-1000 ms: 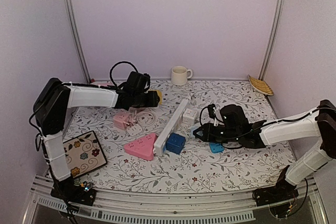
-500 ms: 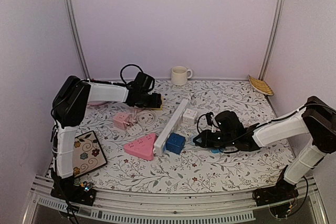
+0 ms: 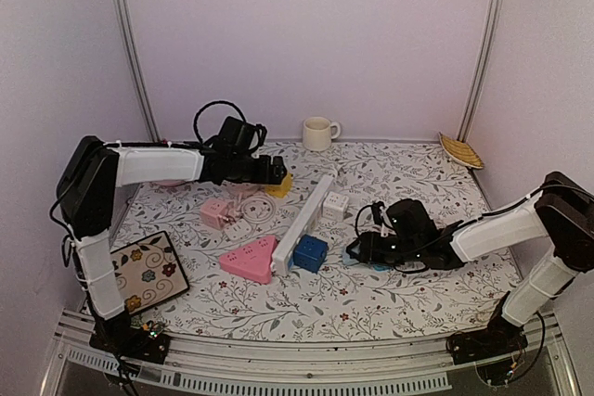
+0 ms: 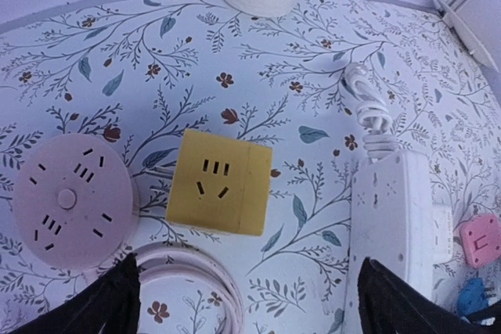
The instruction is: Pull the plug off the socket
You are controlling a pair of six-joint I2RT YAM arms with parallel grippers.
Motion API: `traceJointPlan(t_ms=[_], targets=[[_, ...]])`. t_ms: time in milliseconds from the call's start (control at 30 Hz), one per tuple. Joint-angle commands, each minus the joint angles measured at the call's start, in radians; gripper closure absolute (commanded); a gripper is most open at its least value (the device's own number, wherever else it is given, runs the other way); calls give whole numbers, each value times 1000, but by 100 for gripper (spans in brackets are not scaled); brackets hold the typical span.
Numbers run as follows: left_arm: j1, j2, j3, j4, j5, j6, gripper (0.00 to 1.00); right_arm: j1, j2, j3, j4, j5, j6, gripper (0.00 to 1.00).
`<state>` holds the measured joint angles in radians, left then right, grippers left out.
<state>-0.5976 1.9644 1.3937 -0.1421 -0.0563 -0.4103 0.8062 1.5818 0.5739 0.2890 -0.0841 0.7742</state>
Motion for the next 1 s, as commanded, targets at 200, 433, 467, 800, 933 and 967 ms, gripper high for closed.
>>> traceJointPlan(t_ms=[200,433,467,800,933,967], targets=[[-154,-127,-141,32,47,10,3,-15,-106,-19,-22,29,-13,33],[-229,-95,-114,14,28,12,4,-17,-177,-3,-63,41,-26,20],[-234,-80,-100,2,30,15,4,-18,-188,-1,-70,46,-29,18],[-276,62,14,-91,-55,49,6,-31,-303,4,-122,63,-39,5],[-278,94,43,-105,-48,50,13,-32,-326,1,-128,71,-37,4],[-278,101,48,-107,-44,50,15,-33,-328,-2,-128,72,-37,4]])
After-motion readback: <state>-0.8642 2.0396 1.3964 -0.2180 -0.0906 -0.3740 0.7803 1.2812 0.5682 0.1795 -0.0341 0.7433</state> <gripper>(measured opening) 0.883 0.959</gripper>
